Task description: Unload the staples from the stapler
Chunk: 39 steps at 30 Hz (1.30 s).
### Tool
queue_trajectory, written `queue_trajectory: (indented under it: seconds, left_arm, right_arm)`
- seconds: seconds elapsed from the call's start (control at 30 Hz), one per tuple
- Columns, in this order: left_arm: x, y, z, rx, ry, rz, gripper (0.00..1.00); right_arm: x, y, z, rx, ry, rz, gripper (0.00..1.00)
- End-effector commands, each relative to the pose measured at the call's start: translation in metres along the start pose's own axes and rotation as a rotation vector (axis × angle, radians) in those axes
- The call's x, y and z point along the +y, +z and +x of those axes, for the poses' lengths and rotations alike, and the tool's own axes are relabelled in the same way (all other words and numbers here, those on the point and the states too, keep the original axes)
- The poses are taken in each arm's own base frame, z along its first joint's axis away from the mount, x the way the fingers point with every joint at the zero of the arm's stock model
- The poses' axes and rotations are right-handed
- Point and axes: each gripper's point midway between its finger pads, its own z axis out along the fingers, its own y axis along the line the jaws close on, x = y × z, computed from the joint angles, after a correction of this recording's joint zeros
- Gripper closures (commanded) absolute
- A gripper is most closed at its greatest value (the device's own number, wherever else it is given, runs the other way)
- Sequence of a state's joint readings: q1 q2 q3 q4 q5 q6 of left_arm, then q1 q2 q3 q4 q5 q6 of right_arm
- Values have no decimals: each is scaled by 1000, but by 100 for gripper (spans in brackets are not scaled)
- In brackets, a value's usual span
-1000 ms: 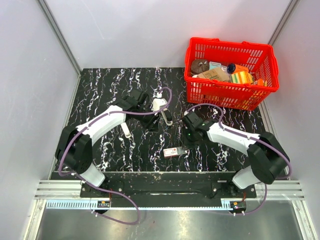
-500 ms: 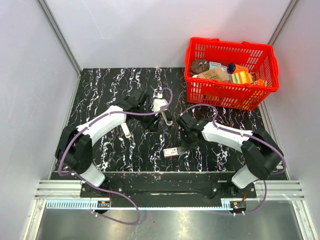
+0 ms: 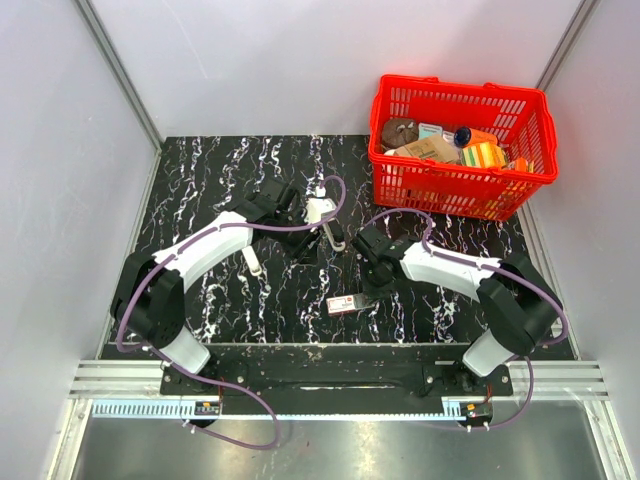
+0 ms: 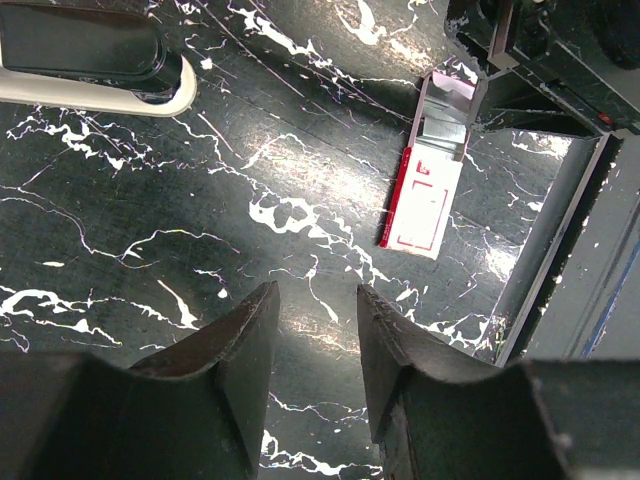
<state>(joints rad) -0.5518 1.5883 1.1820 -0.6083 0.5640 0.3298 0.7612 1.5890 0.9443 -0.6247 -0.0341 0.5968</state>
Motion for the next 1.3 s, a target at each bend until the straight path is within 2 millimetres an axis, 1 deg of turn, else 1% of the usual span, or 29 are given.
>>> queue_trajectory:
  seconds: [0.0, 0.7, 0.87, 1.0, 1.07, 1.27]
  left_arm:
    - [-5, -10, -12, -47, 46, -10, 59]
    - [-8, -12, -15, -55, 52, -4, 59]
    - [-9, -12, -15, -57, 50, 2, 59]
    - [-10, -13, -17, -63, 54, 3, 58]
    - [-10, -15, -18, -68, 54, 2, 58]
    - [-12, -15, -19, -71, 57, 4, 58]
  right_arm:
    - [2, -3, -13, -45, -21, 30, 92]
    - [2, 0, -13, -37, -24, 32, 90]
    - [3, 1, -12, -33, -25, 32, 85]
    - [3, 0, -13, -36, -24, 31, 78]
    - [3, 0, -13, -36, -24, 29, 72]
    - [3, -1, -12, -40, -21, 26, 69]
